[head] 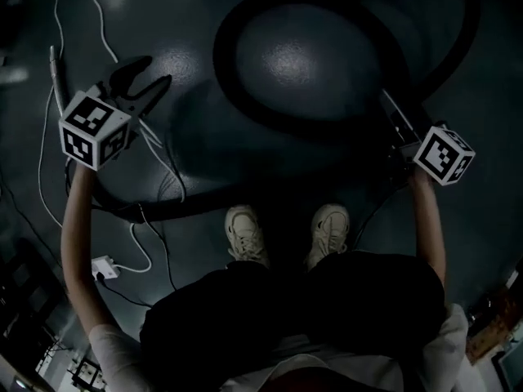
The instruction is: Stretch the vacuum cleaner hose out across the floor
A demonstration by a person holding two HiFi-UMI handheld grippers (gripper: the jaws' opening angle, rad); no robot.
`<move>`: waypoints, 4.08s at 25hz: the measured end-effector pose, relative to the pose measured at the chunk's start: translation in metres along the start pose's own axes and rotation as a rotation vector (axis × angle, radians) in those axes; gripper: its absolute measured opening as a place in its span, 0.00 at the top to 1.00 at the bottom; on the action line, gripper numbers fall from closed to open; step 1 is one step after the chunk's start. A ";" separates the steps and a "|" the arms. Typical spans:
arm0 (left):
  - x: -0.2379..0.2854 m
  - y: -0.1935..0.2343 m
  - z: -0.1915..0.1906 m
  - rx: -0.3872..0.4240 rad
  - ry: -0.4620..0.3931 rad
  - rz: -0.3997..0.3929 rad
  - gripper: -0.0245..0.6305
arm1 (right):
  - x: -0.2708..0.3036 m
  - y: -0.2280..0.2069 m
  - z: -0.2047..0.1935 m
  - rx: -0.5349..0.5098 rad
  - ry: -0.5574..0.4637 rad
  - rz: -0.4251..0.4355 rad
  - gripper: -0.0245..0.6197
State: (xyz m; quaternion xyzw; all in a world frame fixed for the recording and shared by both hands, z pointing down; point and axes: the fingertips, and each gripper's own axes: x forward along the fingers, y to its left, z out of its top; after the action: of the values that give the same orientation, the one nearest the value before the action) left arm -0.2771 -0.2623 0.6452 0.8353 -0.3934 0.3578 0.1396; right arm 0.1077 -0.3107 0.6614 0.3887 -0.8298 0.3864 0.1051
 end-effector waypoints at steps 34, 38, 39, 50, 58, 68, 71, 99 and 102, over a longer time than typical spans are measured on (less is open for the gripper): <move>0.101 -0.285 -0.062 0.411 0.516 -0.821 0.63 | -0.147 0.009 0.017 -0.205 0.028 0.006 0.70; 0.088 -0.285 -0.051 0.293 0.393 -0.887 0.63 | -0.148 0.052 0.054 -0.594 0.083 -0.026 0.70; 0.087 -0.277 -0.041 0.231 0.312 -0.877 0.63 | -0.144 0.063 0.054 -0.674 0.103 -0.019 0.70; -0.031 -0.082 0.131 -0.051 -0.770 0.015 0.63 | -0.108 0.127 0.048 -1.056 0.105 0.036 0.70; -0.129 -0.098 0.257 0.811 -0.703 0.448 0.62 | -0.127 0.208 0.046 -1.445 0.166 0.219 0.70; -0.208 -0.188 0.370 1.319 -0.559 0.571 0.63 | -0.196 0.285 0.163 -1.869 -0.009 0.050 0.70; -0.248 -0.179 0.424 1.035 -0.704 0.732 0.78 | -0.200 0.286 0.197 -1.646 -0.193 0.022 0.70; -0.216 -0.022 0.401 0.624 -0.513 0.891 0.78 | 0.035 0.110 0.042 -0.170 -0.073 0.192 0.79; -0.290 0.001 0.431 0.377 -0.591 0.872 0.78 | -0.014 0.168 0.116 -0.279 -0.128 0.159 0.81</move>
State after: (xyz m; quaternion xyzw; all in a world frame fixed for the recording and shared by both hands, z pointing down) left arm -0.1938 -0.3233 0.1361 0.6704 -0.6542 0.1973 -0.2892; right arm 0.0095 -0.3199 0.4819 0.3271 -0.9086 0.2489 0.0742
